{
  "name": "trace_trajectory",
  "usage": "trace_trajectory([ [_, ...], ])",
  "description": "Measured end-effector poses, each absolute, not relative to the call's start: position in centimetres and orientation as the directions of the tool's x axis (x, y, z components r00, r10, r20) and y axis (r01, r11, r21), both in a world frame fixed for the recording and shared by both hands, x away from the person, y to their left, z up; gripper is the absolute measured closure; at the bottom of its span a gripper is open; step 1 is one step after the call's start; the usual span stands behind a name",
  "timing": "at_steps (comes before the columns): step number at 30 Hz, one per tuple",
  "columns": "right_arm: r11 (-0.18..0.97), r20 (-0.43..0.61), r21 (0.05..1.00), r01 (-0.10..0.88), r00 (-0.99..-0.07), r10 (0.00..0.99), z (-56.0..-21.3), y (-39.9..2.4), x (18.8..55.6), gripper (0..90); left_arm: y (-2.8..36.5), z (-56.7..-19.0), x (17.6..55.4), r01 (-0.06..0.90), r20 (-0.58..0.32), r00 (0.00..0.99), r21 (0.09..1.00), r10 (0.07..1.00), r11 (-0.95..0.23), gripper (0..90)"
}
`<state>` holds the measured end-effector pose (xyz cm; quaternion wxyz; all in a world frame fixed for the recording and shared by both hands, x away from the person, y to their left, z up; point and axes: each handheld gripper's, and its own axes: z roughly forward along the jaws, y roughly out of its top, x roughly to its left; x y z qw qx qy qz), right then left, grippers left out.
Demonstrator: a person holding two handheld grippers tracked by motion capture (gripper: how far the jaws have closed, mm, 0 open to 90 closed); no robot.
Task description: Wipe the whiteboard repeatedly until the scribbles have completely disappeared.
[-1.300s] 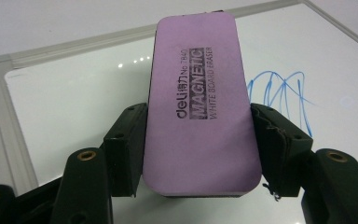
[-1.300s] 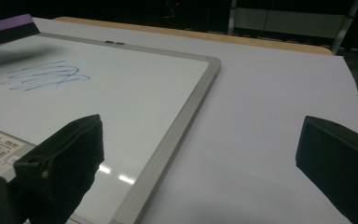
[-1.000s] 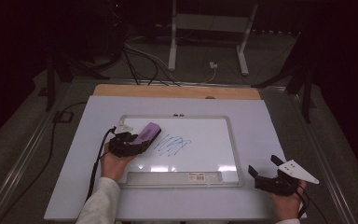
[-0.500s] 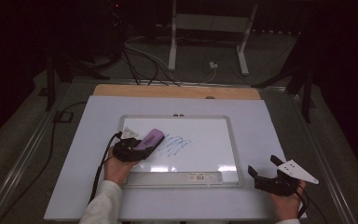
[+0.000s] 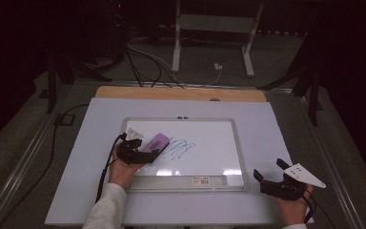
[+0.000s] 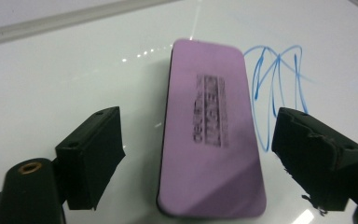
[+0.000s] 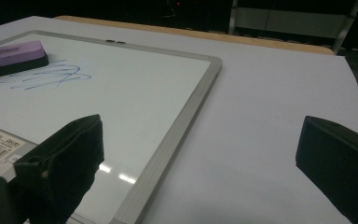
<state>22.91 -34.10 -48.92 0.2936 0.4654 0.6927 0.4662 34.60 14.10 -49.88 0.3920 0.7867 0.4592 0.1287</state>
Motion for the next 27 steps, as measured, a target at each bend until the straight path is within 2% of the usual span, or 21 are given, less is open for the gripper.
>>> trace_trajectory([
  [4,0.134,0.026,0.919,0.371,-0.396,0.918,-49.0,-34.1,22.9,0.9,13.5,-49.8,35.4,0.632,-0.173,0.551,0.725,0.816,-0.273,19.1],
  [15,0.133,0.028,0.918,0.372,-0.396,0.918,-48.9,-34.2,22.9,0.9,12.1,-50.5,36.3,0.641,-0.137,0.575,0.689,0.806,-0.34,40.7],
  [27,0.133,0.029,0.918,0.374,-0.396,0.918,-48.9,-34.2,22.9,1.0,12.7,-50.3,36.4,0.657,-0.11,0.533,0.678,0.839,-0.328,41.6],
])
